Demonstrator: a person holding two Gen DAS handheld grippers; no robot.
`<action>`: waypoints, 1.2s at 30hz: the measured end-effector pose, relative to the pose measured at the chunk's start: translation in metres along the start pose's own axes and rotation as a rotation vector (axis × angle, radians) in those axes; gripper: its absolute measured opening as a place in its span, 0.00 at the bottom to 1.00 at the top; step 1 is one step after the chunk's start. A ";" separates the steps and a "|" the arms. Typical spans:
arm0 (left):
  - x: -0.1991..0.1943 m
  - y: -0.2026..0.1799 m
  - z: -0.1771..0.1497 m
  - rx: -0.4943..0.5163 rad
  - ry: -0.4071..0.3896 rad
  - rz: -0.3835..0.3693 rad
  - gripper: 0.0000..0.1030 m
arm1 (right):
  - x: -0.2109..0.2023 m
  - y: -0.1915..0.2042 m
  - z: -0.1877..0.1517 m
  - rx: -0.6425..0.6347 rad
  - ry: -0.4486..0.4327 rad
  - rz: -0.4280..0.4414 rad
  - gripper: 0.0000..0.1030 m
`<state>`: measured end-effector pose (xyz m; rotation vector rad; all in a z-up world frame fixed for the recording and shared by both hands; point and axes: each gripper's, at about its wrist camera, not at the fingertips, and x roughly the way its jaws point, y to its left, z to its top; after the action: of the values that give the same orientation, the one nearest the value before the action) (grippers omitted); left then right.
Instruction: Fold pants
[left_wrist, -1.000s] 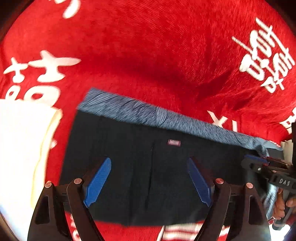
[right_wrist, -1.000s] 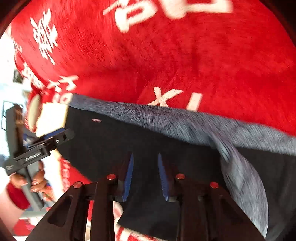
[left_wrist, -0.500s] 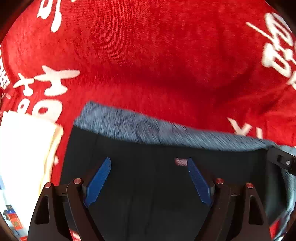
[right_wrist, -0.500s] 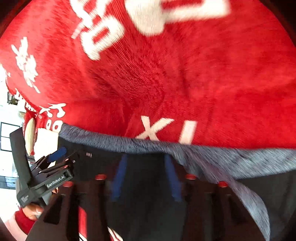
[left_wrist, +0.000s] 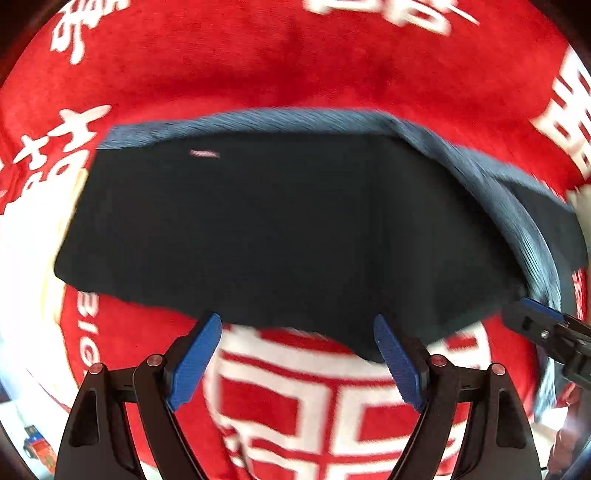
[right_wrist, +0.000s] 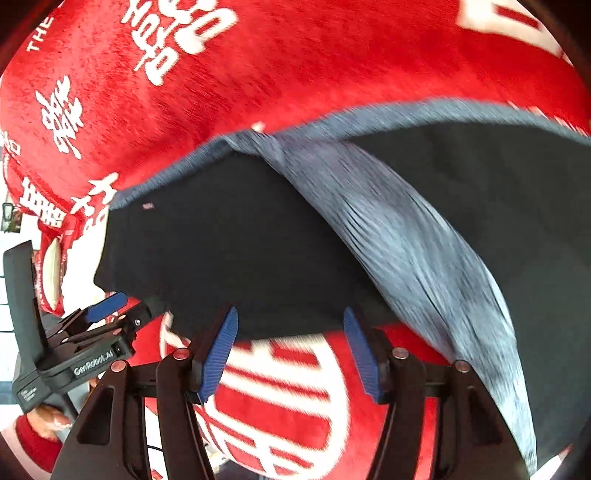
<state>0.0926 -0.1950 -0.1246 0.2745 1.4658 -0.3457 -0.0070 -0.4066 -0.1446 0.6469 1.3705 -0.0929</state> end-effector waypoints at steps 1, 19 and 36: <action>0.001 -0.004 -0.006 0.012 0.001 -0.005 0.82 | -0.004 -0.005 -0.005 0.008 0.002 -0.009 0.62; -0.020 -0.091 -0.092 0.186 0.034 -0.158 0.82 | -0.074 -0.097 -0.151 0.363 -0.153 -0.197 0.63; -0.008 -0.150 -0.107 0.255 0.063 -0.176 0.82 | -0.095 -0.174 -0.216 0.474 -0.183 -0.266 0.63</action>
<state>-0.0647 -0.2906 -0.1214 0.3637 1.5118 -0.6739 -0.2914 -0.4758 -0.1341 0.8208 1.2562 -0.6905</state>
